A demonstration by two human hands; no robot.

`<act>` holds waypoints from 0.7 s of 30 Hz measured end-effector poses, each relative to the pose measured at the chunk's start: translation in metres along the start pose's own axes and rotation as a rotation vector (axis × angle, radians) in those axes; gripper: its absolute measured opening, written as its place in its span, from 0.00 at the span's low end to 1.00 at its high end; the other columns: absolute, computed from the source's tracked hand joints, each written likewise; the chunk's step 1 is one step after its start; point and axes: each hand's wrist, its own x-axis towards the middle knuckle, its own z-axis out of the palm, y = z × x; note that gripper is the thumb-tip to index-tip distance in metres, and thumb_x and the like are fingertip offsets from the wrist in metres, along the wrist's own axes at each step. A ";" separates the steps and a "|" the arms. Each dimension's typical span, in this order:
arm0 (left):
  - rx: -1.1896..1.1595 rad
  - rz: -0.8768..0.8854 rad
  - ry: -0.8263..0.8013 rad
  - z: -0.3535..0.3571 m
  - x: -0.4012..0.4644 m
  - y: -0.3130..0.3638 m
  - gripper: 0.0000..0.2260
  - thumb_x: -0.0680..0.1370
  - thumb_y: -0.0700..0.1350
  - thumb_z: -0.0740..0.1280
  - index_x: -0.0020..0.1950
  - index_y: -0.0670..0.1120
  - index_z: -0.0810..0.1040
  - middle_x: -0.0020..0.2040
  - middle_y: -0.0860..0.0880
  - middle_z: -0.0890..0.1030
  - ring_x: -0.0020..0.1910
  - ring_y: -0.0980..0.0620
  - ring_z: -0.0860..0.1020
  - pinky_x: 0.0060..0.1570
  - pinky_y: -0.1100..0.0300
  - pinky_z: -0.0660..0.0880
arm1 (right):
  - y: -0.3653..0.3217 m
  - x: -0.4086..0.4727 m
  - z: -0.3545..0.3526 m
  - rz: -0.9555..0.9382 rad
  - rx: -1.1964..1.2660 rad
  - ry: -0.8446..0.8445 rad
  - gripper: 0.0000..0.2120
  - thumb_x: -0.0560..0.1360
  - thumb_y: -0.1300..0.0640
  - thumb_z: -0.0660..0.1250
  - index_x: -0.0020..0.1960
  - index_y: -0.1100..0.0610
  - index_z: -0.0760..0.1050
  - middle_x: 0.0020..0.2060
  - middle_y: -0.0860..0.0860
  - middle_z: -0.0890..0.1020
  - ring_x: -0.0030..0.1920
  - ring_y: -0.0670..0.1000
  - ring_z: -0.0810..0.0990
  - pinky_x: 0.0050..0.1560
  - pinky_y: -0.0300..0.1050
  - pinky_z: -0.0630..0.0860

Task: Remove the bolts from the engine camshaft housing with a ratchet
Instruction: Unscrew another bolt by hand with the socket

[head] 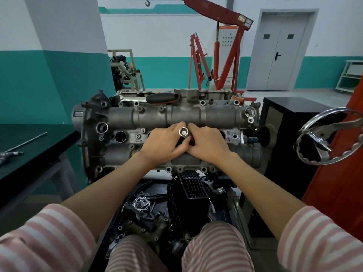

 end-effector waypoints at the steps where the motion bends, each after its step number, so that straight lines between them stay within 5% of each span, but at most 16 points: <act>1: 0.007 -0.001 -0.005 0.000 0.000 0.000 0.18 0.75 0.51 0.55 0.41 0.37 0.73 0.34 0.43 0.78 0.23 0.41 0.73 0.23 0.60 0.63 | 0.000 0.001 0.000 0.012 0.000 -0.002 0.08 0.73 0.51 0.61 0.43 0.57 0.69 0.34 0.53 0.79 0.35 0.56 0.77 0.32 0.45 0.66; 5: 0.022 -0.019 -0.011 0.001 0.000 0.000 0.18 0.75 0.51 0.55 0.41 0.37 0.74 0.32 0.44 0.78 0.23 0.42 0.74 0.24 0.61 0.63 | 0.001 0.001 -0.001 0.024 0.021 -0.003 0.08 0.72 0.54 0.62 0.39 0.56 0.76 0.31 0.52 0.79 0.35 0.55 0.77 0.31 0.43 0.64; 21: 0.013 -0.095 -0.030 0.000 -0.002 0.001 0.19 0.74 0.54 0.54 0.41 0.38 0.73 0.30 0.45 0.77 0.26 0.43 0.75 0.27 0.62 0.61 | -0.001 0.000 -0.002 0.000 -0.019 -0.020 0.12 0.74 0.50 0.58 0.44 0.55 0.78 0.34 0.52 0.80 0.36 0.54 0.78 0.32 0.42 0.62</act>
